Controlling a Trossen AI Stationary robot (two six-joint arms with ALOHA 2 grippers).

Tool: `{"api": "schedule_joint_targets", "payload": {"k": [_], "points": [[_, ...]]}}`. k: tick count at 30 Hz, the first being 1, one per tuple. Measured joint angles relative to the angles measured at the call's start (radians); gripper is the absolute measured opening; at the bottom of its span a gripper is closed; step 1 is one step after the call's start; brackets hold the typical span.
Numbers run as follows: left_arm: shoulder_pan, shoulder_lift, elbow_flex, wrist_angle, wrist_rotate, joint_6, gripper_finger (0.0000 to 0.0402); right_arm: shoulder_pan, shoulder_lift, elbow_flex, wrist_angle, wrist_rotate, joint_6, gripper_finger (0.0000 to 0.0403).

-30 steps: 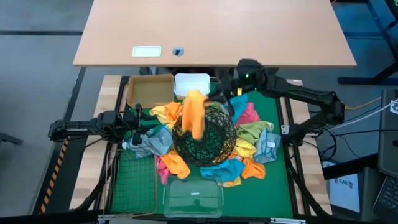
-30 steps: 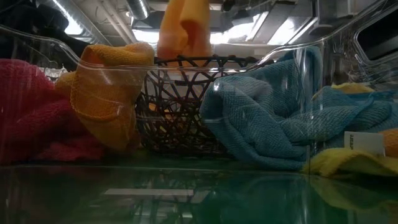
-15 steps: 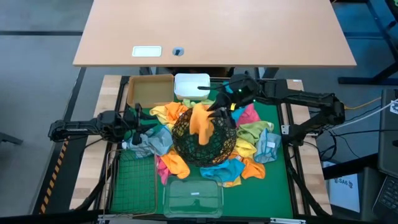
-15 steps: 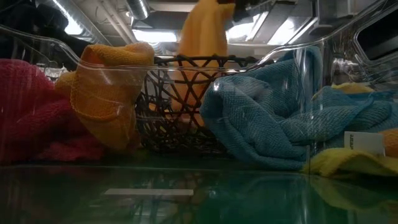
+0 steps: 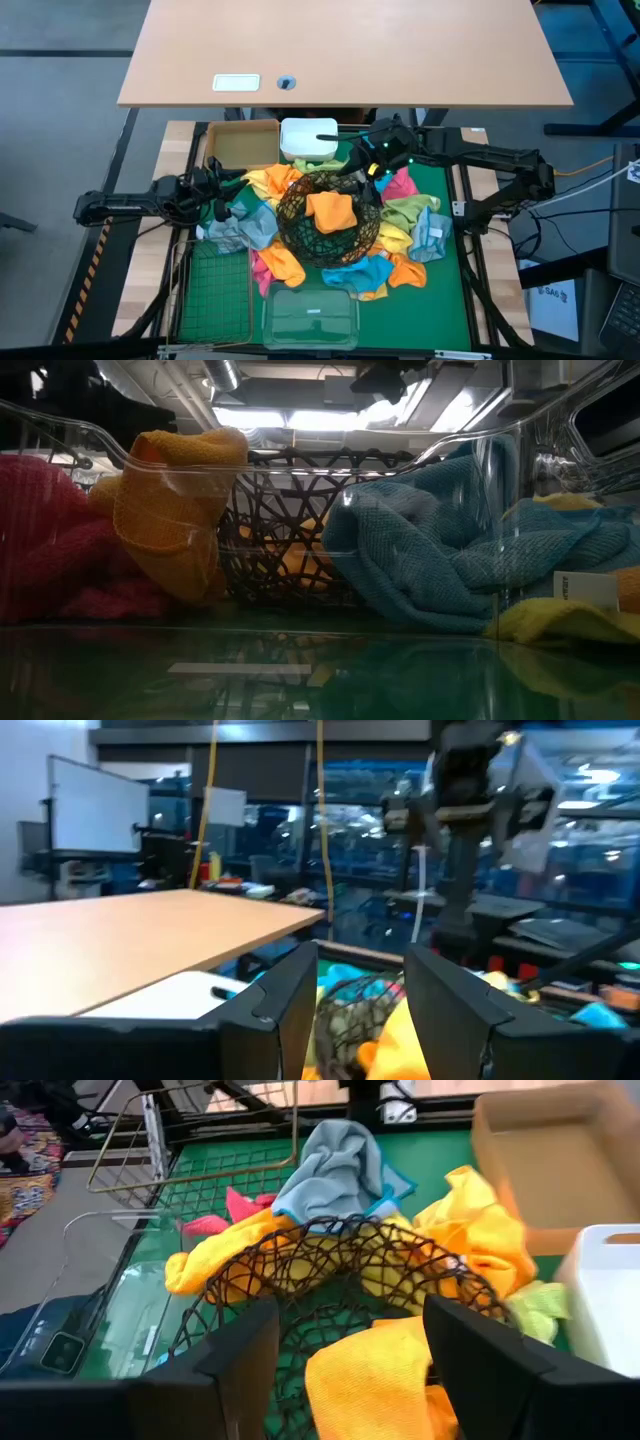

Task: Sort microfiber towel by color & place in baskets
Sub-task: Put the orange towel into the black wire basket

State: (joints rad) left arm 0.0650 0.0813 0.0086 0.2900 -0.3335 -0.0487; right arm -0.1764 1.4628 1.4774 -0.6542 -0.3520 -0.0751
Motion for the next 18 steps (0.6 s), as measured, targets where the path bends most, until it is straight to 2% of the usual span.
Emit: {"api": "schedule_joint_targets", "payload": {"k": [9,13,18], "points": [[0.002,0.182,0.0,0.057,-0.109,-0.073,0.0145,0.0,-0.003,0.161,-0.148,0.119,-0.012,0.0248],[0.023,0.264,0.023,0.066,-0.111,-0.131,0.0145,0.0,-0.003,0.177,-0.167,0.149,-0.012,0.0248],[0.053,0.378,0.115,0.057,-0.091,-0.133,0.0145,0.0,-0.003,0.177,-0.185,0.153,-0.012,0.0248]]}}
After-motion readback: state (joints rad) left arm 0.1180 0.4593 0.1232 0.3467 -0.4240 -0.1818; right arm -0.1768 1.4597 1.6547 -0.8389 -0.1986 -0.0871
